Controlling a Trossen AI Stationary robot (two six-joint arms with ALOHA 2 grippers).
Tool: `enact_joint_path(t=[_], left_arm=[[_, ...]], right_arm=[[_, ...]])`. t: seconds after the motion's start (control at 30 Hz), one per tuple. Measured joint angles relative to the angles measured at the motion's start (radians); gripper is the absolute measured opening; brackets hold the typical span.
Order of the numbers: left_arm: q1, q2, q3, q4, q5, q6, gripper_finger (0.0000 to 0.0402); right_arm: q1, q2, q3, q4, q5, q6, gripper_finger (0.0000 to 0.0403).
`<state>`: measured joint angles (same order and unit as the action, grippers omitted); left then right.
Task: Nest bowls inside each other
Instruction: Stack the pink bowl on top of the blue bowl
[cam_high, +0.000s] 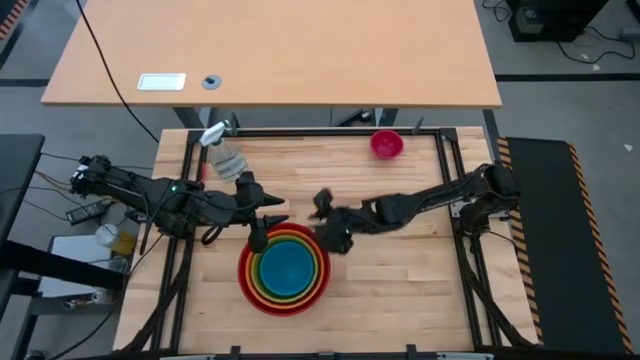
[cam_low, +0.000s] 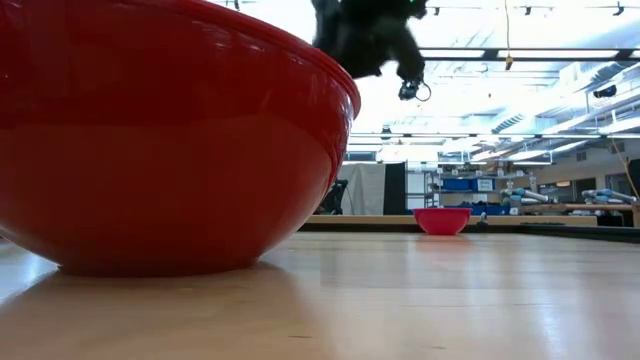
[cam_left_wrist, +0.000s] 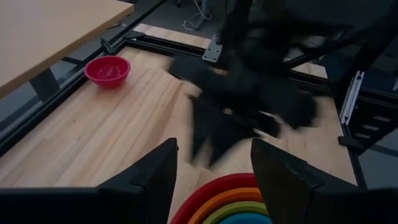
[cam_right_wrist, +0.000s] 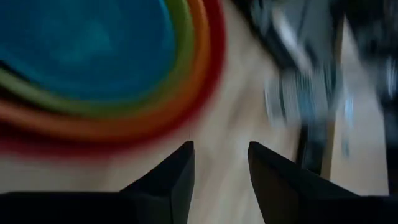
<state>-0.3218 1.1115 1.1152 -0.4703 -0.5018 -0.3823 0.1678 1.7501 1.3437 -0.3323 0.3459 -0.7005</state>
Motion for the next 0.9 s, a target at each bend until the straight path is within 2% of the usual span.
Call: enact_joint_path(t=[0.13,0.3,0.53,0.9], left_arm=[[0.000,0.000,0.000,0.000,-0.001,0.000,0.0208],[0.005,0.000,0.000,-0.027,-0.028,0.004,0.0208],[0.011,0.000,0.000,-0.052,-0.029,0.010,0.0208],[0.011,0.000,0.000,-0.053,-0.031,0.065,0.0208]], right_arm=[[-0.130,-0.033,-0.037,-0.095,0.036,0.160,0.0158],[-0.327,-0.080,-0.205,0.009,0.055,0.277,0.0154],[-0.579,-0.097,-0.389,0.085,0.087,0.334,0.0157],[-0.790,-0.085,-0.424,0.007,0.121,0.350,0.0202]])
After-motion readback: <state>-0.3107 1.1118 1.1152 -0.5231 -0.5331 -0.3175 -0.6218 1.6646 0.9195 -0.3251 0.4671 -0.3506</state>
